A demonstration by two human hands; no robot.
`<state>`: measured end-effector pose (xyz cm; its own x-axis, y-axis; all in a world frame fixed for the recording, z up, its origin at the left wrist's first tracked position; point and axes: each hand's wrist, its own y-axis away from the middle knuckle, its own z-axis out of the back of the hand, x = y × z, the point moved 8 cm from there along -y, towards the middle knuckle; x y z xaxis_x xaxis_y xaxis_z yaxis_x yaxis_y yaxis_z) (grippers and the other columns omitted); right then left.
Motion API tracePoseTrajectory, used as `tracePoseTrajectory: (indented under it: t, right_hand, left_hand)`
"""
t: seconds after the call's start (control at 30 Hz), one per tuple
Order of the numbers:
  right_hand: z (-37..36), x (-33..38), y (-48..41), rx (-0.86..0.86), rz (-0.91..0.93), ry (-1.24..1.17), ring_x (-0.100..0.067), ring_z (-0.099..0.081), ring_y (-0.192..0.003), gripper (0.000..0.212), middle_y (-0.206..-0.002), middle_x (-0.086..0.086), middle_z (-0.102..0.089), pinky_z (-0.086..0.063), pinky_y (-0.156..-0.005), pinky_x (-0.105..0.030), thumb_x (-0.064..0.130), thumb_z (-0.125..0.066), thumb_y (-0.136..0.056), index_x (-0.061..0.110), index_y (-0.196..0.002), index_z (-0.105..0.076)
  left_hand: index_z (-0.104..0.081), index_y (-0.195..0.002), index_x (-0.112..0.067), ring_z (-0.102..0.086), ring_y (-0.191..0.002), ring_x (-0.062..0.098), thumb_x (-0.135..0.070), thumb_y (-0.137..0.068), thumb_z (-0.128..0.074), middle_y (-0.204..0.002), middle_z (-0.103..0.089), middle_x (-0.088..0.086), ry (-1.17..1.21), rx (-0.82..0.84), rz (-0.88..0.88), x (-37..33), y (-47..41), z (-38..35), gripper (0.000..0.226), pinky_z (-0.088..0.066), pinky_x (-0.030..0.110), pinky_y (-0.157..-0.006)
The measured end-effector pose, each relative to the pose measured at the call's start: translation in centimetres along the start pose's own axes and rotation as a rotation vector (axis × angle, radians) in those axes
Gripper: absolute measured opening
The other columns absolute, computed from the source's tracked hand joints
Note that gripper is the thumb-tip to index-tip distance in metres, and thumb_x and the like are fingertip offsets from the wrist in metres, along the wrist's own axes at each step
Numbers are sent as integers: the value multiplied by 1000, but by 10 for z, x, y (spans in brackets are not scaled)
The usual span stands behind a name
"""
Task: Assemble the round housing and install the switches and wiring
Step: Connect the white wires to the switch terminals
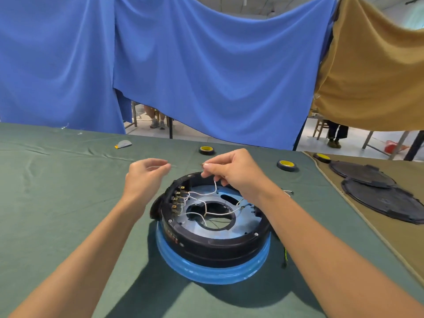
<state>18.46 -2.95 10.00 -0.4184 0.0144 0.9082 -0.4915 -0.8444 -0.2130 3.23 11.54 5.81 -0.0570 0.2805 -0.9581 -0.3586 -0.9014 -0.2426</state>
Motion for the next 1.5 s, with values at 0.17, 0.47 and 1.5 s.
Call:
tracePoseTrajectory:
  t: [0.17, 0.47, 1.5]
  right_hand:
    - [-27, -11, -15, 99, -129, 94, -6, -55, -56, 11, -69, -1, -72, -47, -50, -17, 5, -65, -90, 8, -83, -73]
    - [-42, -51, -22, 184, -387, 0, -6, -52, -45, 9, -65, -8, -69, -40, -43, -19, 1, -66, -88, -2, -83, -73]
    - [-53, -30, -33, 160, -7, 505, -2, -60, -47, 11, -52, 11, -63, -42, -46, -11, 19, -66, -92, 15, -87, -75]
  left_hand:
    - [-78, -95, -17, -71, -80, 7, -20, -88, -70, -81, -76, -6, 71, 127, 76, 41, 17, -15, 11, -55, 25, -77]
    - [-77, -69, -43, -73, -74, 9, -13, -89, -66, -79, -77, -4, 215, 252, 122, 46, 30, -29, 38, -56, 22, -65]
    - [-71, -57, -49, -72, -70, 8, -19, -81, -74, -69, -74, -10, 152, 61, 81, 43, 33, -15, 38, -57, 26, -69]
